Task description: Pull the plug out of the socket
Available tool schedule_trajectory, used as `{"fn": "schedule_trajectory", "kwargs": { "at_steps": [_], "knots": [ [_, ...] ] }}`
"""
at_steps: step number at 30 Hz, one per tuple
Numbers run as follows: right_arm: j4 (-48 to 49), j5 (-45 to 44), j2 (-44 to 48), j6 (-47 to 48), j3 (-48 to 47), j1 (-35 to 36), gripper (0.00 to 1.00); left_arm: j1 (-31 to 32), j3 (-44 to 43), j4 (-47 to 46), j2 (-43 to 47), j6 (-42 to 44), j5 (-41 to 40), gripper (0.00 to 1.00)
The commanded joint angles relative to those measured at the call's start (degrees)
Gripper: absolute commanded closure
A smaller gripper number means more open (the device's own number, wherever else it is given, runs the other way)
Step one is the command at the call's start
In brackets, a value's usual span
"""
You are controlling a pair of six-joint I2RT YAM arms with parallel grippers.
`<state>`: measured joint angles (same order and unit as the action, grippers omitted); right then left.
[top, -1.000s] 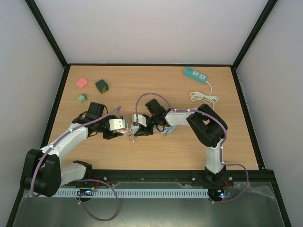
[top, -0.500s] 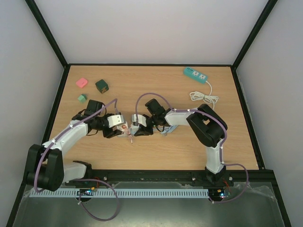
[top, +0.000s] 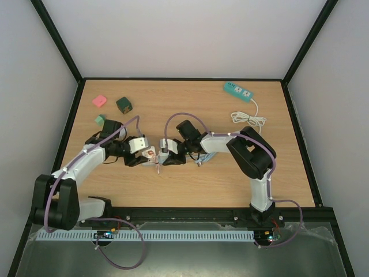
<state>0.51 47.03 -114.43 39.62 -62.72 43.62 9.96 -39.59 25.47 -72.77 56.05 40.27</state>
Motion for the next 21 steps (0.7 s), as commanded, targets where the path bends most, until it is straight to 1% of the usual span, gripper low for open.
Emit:
{"fn": "schedule_trajectory", "kwargs": {
  "at_steps": [1,6,12,17,21],
  "knots": [
    [-5.39,-15.07,-8.45,-2.85,1.54,0.52,0.98,1.73,-2.59,-0.96,6.08,1.16,18.68,0.77],
    [-6.4,-13.83,-9.16,-3.77,0.16,-0.55,0.98,4.64,0.07,-0.66,9.14,3.94,13.39,0.77],
    [-6.49,-12.99,-8.63,-2.56,1.06,-0.68,0.98,4.6,1.28,-2.68,10.57,2.21,12.07,0.78],
    [-6.22,-12.61,-7.05,-1.38,2.26,-0.66,0.98,1.62,-1.58,-0.56,9.87,1.74,11.62,0.78],
    [-5.84,-12.61,-6.14,-0.78,2.92,-0.64,0.98,-3.09,-5.24,5.41,9.13,5.38,10.83,0.79]
  ]
}}
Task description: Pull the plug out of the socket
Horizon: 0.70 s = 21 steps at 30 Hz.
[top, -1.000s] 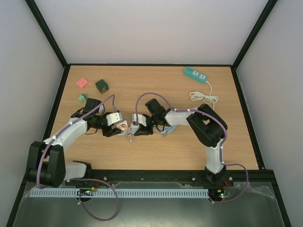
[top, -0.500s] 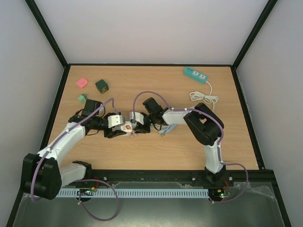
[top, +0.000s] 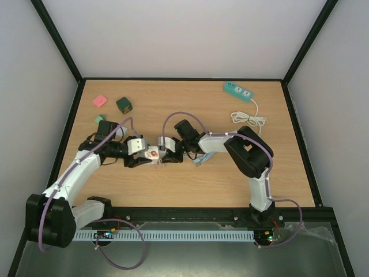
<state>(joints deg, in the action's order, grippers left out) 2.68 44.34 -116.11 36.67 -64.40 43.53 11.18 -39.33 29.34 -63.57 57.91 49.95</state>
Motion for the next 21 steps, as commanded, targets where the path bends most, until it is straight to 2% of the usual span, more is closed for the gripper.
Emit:
{"fn": "schedule_trajectory", "kwargs": {
  "at_steps": [1,4,12,16,21],
  "knots": [
    [-8.1,-9.9,-4.39,2.22,4.58,-0.55,0.98,-5.72,-6.7,3.42,-0.34,4.93,0.84,0.79],
    [-8.27,-9.8,-4.12,2.51,4.74,-0.58,0.98,-10.24,-10.24,9.6,-1.41,9.49,-0.59,0.8],
    [-8.83,-8.69,-3.31,3.19,5.03,-0.58,0.93,-20.7,-18.67,22.4,-5.75,21.73,-12.54,0.81],
    [-8.76,-8.54,-2.73,3.66,5.42,-0.56,0.89,-24.08,-21.41,23.01,-7.54,24.94,-21.05,0.8],
    [-8.41,-7.93,-2.24,3.69,5.92,-0.57,0.84,-24.96,-21.97,21.26,-10.58,28.26,-34.8,0.78]
  ]
}}
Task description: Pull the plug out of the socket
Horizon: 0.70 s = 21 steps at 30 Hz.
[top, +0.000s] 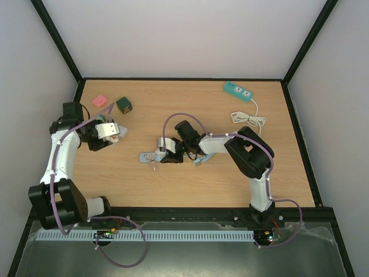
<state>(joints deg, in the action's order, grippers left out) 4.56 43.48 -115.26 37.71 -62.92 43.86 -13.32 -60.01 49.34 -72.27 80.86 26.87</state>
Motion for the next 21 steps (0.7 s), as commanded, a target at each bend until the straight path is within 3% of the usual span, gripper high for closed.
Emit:
{"fn": "schedule_trajectory", "kwargs": {
  "at_steps": [1,8,15,21],
  "knots": [
    [-10.31,-6.95,-3.04,2.63,4.43,-0.88,0.84,-0.42,-0.99,0.54,-2.33,5.87,-13.86,0.78],
    [-10.2,-6.4,-3.04,2.45,4.38,-0.91,0.8,0.27,0.39,-4.59,-8.03,8.51,-27.68,0.77],
    [-10.58,-5.94,-2.91,2.45,4.16,-0.92,0.77,1.4,0.92,-8.49,-13.77,9.58,-34.32,0.74],
    [-10.54,-5.13,-2.21,1.95,4.29,-0.93,0.68,3.6,1.23,-11.69,-19.22,9.07,-39.09,0.72]
  ]
}}
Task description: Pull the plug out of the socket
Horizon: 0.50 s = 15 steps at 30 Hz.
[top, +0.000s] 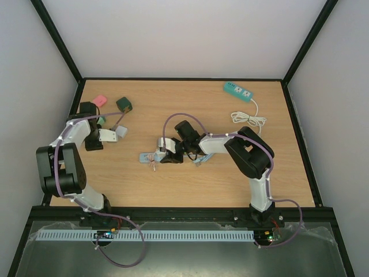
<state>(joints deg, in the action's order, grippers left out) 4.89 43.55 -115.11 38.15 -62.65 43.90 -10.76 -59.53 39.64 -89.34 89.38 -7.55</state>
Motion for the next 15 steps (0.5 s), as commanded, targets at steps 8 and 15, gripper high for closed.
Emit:
{"fn": "schedule_trajectory", "kwargs": {
  "at_steps": [8,15],
  "knots": [
    [-10.79,-5.04,-1.84,1.15,4.1,-0.94,0.5,2.47,-0.09,-3.53,-5.74,-1.0,-6.4,0.55],
    [-10.54,-4.47,-1.46,1.21,4.23,-0.92,0.42,2.73,-0.72,-1.44,-4.27,-1.34,-3.51,0.32]
  ]
}}
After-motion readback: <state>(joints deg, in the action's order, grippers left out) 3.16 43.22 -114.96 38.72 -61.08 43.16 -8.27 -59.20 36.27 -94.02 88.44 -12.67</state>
